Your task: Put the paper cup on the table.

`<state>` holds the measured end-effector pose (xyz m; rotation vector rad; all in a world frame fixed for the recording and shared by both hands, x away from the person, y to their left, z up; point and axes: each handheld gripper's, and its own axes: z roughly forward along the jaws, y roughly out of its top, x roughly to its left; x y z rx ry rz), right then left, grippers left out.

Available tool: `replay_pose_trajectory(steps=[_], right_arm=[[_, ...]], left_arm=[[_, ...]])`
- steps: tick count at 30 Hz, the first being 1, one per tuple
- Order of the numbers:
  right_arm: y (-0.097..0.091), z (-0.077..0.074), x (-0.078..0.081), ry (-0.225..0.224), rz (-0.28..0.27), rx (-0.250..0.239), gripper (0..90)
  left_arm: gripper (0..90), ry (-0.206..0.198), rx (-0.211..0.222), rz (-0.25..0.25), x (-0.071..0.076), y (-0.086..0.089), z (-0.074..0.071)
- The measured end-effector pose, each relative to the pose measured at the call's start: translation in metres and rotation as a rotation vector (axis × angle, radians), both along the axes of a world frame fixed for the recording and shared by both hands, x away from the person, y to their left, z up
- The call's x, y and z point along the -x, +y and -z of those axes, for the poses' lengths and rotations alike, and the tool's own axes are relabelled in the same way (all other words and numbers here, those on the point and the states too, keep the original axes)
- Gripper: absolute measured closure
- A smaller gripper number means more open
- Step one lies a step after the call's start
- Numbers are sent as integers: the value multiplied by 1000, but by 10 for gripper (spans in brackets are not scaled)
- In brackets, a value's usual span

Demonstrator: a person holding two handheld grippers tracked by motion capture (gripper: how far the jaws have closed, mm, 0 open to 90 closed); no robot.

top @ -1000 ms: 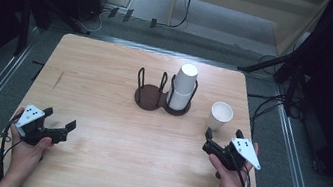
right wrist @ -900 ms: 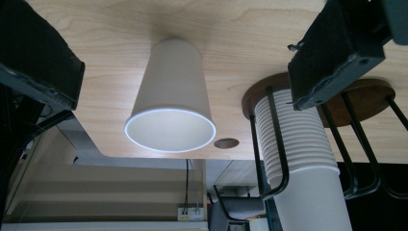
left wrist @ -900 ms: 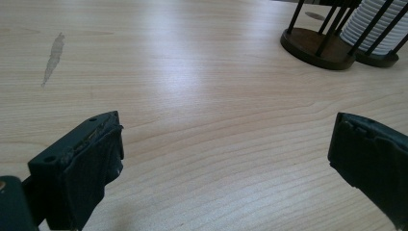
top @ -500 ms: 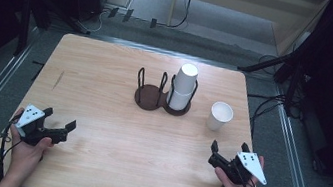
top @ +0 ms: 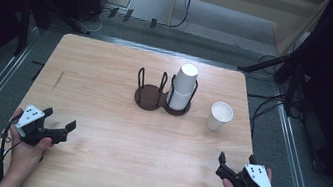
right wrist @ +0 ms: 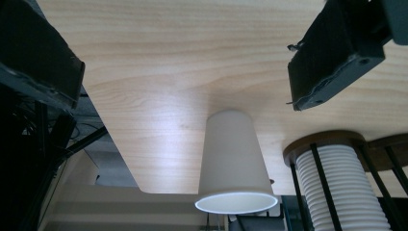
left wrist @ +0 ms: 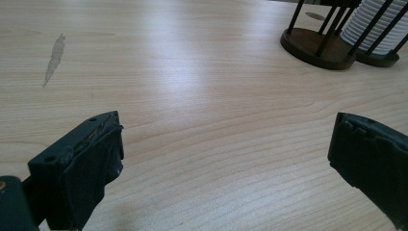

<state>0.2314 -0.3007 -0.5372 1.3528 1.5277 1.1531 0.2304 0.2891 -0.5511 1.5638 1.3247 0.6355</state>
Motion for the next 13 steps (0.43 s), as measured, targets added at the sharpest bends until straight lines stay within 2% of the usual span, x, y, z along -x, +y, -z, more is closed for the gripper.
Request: replay_pose_trajectory(steps=[2,6,13], right_arm=[[-1,3,4,1,-3,18,0],[-4,7,10,4,-6,25,0],[-6,8,17,-6,2,3,0]], left_arm=[[0,-1,4,1,0,0,0],[0,0,-1,2,0,0,0],[0,-1,-3,1,0,-1,0]])
